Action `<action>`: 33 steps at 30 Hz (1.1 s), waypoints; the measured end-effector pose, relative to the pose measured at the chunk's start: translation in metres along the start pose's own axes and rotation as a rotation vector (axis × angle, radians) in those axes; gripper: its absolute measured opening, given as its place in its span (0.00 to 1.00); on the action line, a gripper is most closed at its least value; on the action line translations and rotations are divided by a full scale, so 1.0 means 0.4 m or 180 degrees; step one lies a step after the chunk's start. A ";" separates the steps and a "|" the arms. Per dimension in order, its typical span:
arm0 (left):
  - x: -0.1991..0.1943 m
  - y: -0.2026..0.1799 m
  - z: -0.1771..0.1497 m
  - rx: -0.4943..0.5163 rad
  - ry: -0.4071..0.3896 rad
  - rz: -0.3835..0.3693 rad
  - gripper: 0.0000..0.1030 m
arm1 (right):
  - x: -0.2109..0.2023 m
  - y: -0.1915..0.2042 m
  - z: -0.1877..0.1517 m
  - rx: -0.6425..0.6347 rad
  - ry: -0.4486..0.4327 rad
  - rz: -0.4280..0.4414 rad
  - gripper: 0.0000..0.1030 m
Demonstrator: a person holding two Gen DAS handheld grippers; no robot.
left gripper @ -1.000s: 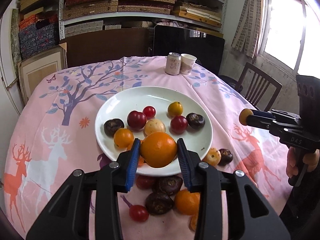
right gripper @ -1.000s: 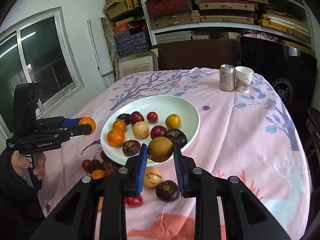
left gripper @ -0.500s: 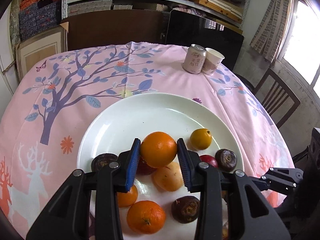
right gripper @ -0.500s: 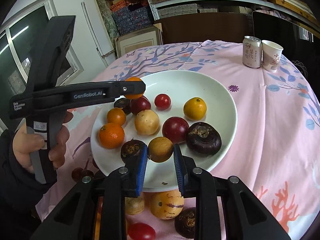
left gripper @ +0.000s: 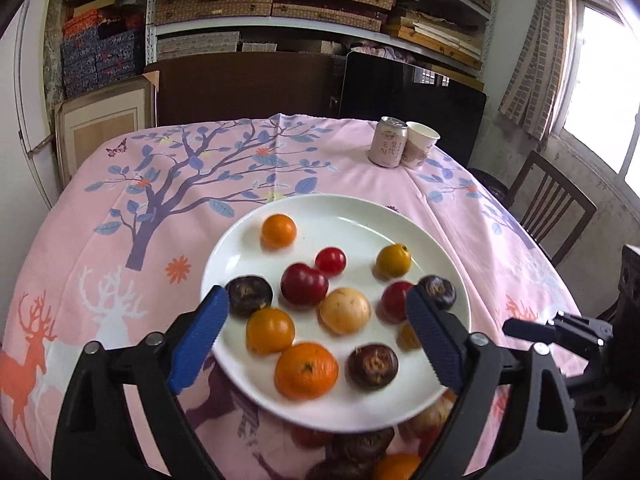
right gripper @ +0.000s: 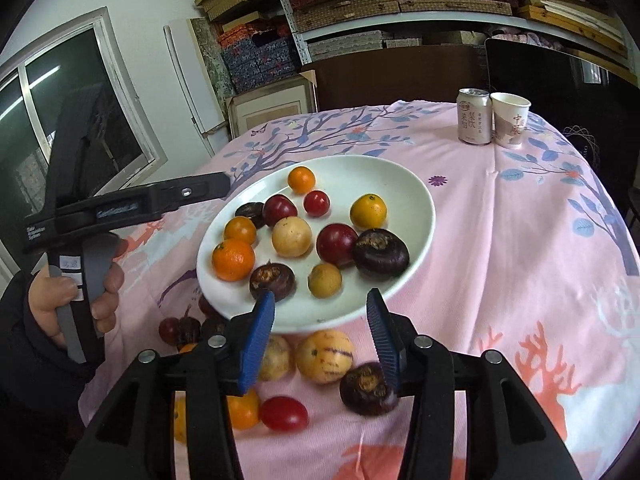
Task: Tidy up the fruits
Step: 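Grasp a large pale yellow apple with the left tool while the right grasps an orange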
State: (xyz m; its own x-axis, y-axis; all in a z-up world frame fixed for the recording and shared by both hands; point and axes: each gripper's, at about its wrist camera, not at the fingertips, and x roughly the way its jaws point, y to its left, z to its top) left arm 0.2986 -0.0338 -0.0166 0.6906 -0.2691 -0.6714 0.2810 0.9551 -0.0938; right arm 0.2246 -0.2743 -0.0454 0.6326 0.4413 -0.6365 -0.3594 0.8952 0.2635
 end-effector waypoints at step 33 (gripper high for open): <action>-0.112 -0.192 -0.407 0.0469 0.0393 -0.0201 0.42 | -0.141 0.037 -0.249 0.0014 -0.0001 -0.0374 0.59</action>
State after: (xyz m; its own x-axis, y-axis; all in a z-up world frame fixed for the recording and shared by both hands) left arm 0.1377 -0.0750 -0.0992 0.5841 -0.3020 -0.7534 0.4219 0.9059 -0.0360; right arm 0.1152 -0.2922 -0.0777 0.6705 0.3332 -0.6629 -0.2797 0.9411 0.1902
